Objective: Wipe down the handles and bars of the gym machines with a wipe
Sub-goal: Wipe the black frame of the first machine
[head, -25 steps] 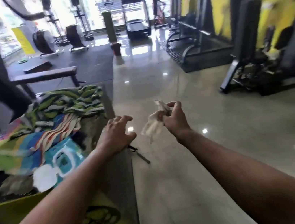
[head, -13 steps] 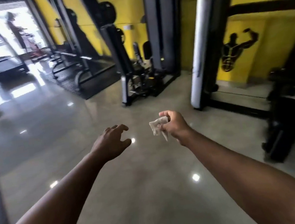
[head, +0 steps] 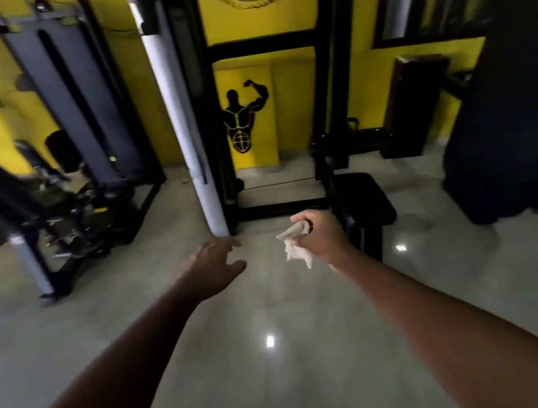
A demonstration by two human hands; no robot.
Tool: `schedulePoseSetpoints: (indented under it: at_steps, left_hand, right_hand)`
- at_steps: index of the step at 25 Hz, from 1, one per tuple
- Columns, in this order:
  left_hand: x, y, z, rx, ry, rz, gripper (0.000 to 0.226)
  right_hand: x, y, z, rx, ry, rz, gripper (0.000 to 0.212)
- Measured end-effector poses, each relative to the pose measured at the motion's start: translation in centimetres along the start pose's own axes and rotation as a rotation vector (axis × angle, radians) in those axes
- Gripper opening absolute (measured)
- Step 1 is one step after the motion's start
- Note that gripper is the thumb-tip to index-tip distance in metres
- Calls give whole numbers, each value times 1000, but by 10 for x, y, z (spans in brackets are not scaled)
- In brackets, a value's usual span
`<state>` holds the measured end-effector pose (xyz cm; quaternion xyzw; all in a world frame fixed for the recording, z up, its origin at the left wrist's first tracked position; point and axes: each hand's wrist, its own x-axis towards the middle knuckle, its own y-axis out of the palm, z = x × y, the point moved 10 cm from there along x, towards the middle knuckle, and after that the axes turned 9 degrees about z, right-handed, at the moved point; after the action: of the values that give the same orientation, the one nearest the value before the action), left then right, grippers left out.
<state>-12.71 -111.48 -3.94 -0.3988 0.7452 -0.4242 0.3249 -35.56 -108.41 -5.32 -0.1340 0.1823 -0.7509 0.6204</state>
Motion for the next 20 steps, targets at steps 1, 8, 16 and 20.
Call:
schedulePoseSetpoints:
  at_steps: [1, 8, 16, 20]
  left_hand:
    - [24, -6, -1, 1, 34, 14, 44]
    - [197, -25, -29, 47, 234, 110, 37]
    - [419, -14, -77, 106, 332, 184, 38]
    - [522, -25, -94, 84, 306, 216, 34]
  right_hand:
    - [13, -9, 0, 11, 25, -62, 25]
    - [116, -69, -31, -100, 81, -390, 8]
    - [293, -134, -113, 386, 261, -492, 9]
    - [388, -163, -146, 576, 364, -464, 25]
